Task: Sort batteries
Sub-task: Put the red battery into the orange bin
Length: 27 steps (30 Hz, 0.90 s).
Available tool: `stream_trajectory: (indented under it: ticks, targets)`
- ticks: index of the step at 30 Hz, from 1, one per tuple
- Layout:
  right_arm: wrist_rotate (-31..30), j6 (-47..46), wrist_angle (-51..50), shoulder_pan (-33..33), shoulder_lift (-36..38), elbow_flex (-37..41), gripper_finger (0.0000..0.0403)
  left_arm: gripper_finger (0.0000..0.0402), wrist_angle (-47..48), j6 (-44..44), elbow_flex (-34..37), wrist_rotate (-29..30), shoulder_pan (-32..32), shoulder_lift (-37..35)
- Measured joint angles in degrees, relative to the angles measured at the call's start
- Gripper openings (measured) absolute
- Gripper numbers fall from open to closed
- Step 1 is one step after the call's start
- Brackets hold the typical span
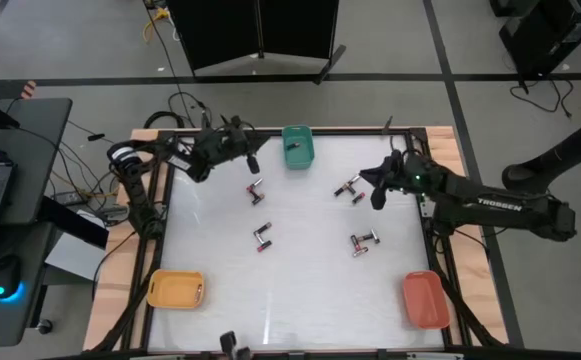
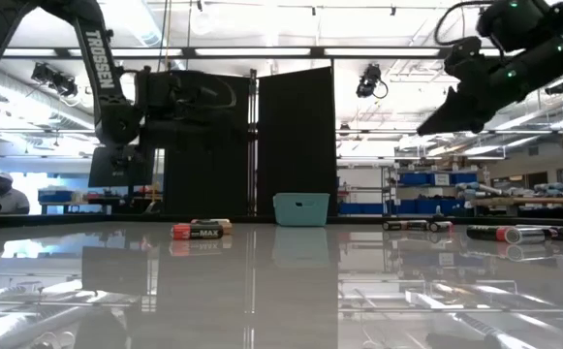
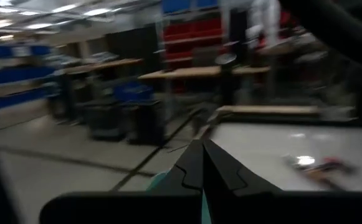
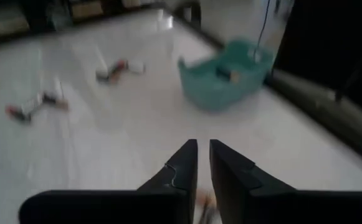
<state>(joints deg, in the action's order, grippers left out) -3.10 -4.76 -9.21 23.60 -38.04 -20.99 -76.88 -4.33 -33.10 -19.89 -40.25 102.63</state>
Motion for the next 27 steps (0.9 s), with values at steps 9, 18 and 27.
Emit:
stream_trajectory:
  ticks: [9, 18, 27]
  targets:
    - [0.18, -0.62, -16.57, -3.39, -10.52, -7.17, 0.0102, 0.0002, 11.20, -1.23, 0.01, -6.63, 8.78, -5.57]
    - [0.40, 3.36, -25.12, -6.25, -24.06, -12.92, 0.0157, 0.0001, 22.08, -7.10, 0.02, -6.30, 19.99, -6.80]
    - [-0.63, 15.55, -30.32, -7.00, -35.56, -18.56, 0.0193, 0.0001, 23.64, -7.95, 0.04, -2.29, 26.21, -6.80]
